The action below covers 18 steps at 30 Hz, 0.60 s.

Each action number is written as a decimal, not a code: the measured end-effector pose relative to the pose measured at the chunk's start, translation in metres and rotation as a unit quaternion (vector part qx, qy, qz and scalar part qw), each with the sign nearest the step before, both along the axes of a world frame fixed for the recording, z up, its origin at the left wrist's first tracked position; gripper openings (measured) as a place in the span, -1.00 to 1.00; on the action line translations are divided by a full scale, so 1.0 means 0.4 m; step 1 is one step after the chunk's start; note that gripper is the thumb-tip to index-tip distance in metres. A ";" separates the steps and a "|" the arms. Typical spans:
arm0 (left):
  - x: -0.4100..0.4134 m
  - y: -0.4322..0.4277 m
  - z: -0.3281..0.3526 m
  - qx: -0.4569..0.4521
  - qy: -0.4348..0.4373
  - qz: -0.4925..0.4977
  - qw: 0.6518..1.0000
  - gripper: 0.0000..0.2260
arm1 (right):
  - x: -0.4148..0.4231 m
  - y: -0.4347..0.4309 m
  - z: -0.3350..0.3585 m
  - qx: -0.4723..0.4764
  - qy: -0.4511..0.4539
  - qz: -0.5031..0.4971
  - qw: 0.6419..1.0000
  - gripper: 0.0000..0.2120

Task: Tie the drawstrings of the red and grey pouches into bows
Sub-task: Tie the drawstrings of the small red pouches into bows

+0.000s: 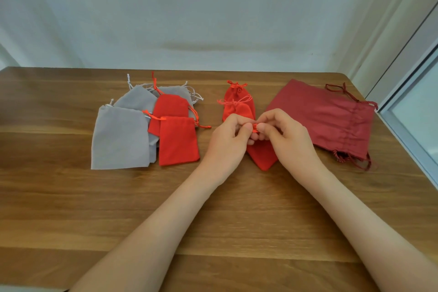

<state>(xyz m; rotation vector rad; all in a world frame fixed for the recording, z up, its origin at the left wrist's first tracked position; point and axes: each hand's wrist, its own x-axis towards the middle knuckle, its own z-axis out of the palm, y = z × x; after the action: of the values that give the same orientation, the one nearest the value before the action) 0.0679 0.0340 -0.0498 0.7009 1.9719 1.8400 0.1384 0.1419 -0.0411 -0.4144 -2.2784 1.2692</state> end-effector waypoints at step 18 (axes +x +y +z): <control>-0.009 -0.004 0.014 0.006 -0.105 -0.019 0.994 -0.80 | -0.008 0.022 0.012 0.014 -0.062 0.046 0.997 -0.90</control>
<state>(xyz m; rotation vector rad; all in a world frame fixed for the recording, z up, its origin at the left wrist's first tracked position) 0.0642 0.0324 -0.0440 0.5199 1.8017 1.8244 0.1352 0.1508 -0.0362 -0.3921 -2.4407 1.2879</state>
